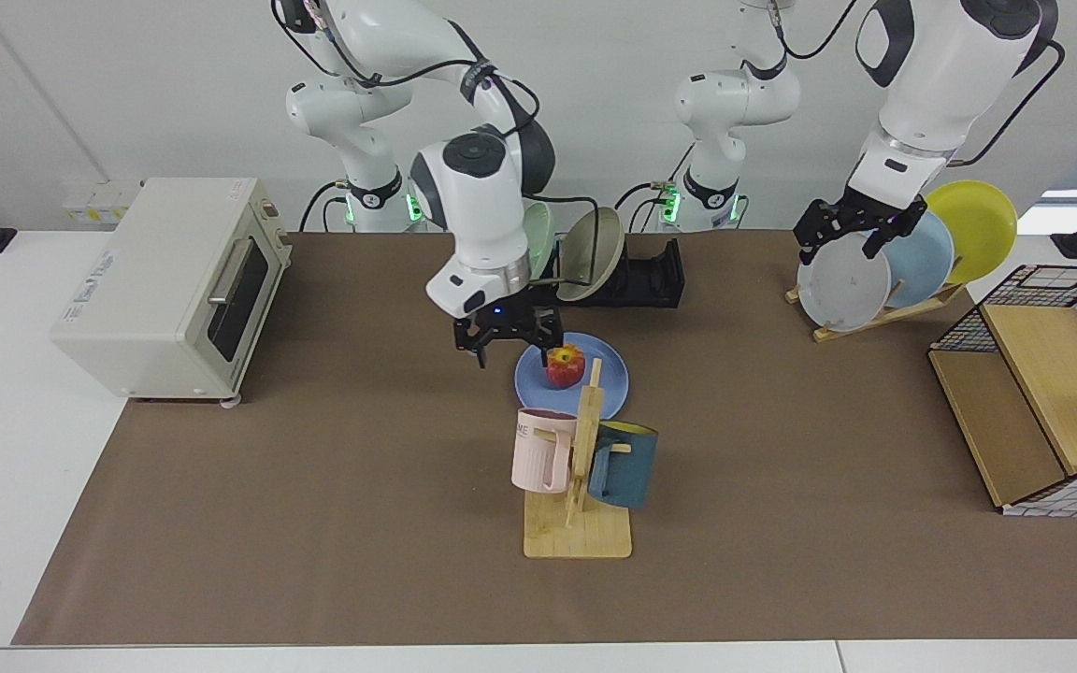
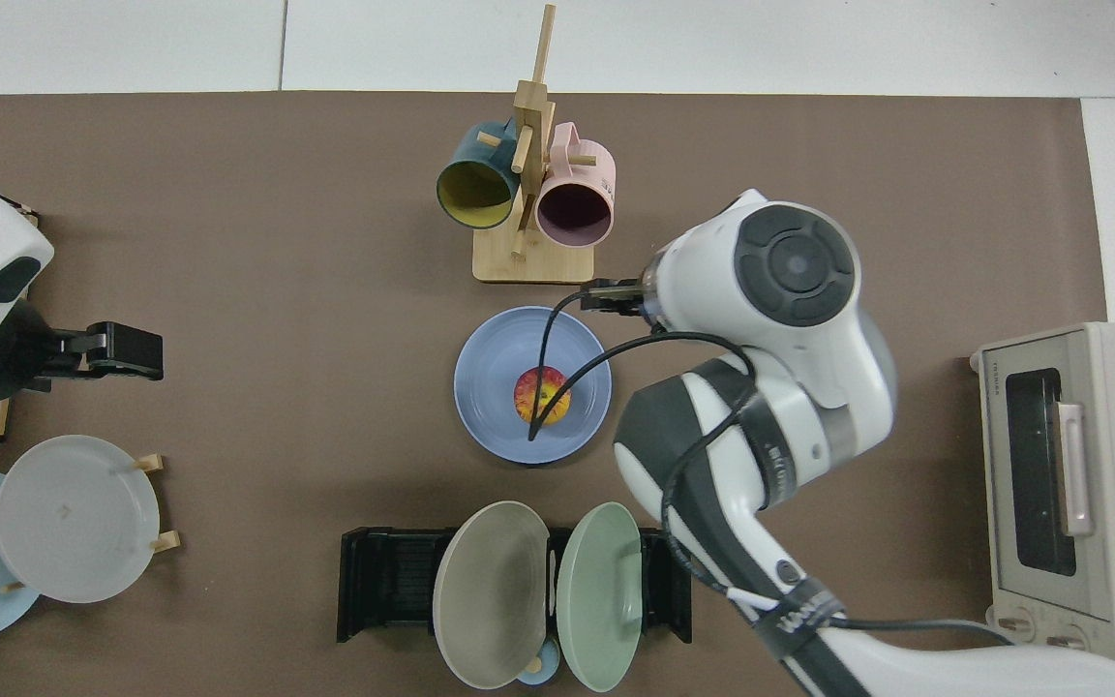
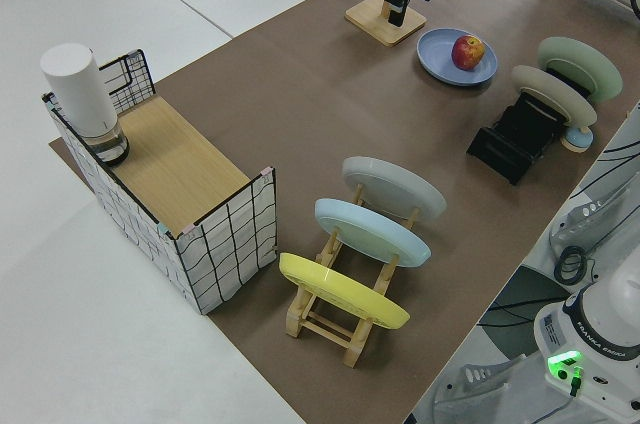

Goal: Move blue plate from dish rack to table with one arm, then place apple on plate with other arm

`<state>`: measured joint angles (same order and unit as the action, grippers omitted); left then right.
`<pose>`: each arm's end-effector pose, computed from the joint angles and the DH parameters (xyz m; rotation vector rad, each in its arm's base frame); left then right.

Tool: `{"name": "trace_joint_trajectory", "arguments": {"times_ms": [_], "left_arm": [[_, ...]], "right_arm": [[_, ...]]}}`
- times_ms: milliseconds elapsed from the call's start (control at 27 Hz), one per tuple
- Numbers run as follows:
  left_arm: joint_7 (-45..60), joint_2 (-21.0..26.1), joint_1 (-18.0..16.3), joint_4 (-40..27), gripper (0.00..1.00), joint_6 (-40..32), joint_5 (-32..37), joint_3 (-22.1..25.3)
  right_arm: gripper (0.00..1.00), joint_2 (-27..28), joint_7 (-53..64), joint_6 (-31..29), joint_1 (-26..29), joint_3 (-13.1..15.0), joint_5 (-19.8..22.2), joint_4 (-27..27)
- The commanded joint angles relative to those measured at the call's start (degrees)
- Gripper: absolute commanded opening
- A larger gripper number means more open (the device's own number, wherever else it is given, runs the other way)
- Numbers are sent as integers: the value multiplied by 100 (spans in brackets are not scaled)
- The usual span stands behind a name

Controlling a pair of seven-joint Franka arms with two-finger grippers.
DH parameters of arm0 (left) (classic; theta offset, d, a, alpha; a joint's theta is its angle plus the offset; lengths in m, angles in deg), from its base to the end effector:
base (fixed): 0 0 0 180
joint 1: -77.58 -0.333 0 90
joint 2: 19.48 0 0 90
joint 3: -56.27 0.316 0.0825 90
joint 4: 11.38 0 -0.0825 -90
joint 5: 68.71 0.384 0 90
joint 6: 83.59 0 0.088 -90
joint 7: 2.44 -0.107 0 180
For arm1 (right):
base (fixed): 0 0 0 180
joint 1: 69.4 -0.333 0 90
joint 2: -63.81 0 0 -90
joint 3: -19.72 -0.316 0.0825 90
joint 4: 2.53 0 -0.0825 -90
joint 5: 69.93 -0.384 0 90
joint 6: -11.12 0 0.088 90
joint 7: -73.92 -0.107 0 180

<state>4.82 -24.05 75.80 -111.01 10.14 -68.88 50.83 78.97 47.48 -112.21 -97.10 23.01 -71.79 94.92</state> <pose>0.5312 -0.0361 0.5937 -3.1330 -0.0994 0.0361 0.5944 0.2747 0.4565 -3.0375 0.0719 -0.2490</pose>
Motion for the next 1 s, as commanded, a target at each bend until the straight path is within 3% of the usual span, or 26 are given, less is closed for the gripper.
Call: {"name": "trace_joint_trajectory", "arguments": {"times_ms": [0, 148, 444, 630, 963], "left_arm": [[-40, -141, 38, -197, 100, 163, 8, 25], [-31, -141, 20, -206, 100, 207, -10, 25], [-13, -141, 29, -206, 100, 225, -45, 33], [-5, -132, 38, -197, 100, 216, -45, 33], [4, -132, 47, -197, 100, 225, -45, 33]], "right_arm": [[100, -364, 1550, 205, 756, -75, -86, 274], [100, -575, 2361, 248, 1327, -75, -86, 354], [100, -1023, 2837, 977, 1961, -75, -51, 292], [100, -1462, 2819, 1171, 2189, -92, -60, 275], [100, -2060, 2863, 2129, 2427, -83, 2, 432]]}}
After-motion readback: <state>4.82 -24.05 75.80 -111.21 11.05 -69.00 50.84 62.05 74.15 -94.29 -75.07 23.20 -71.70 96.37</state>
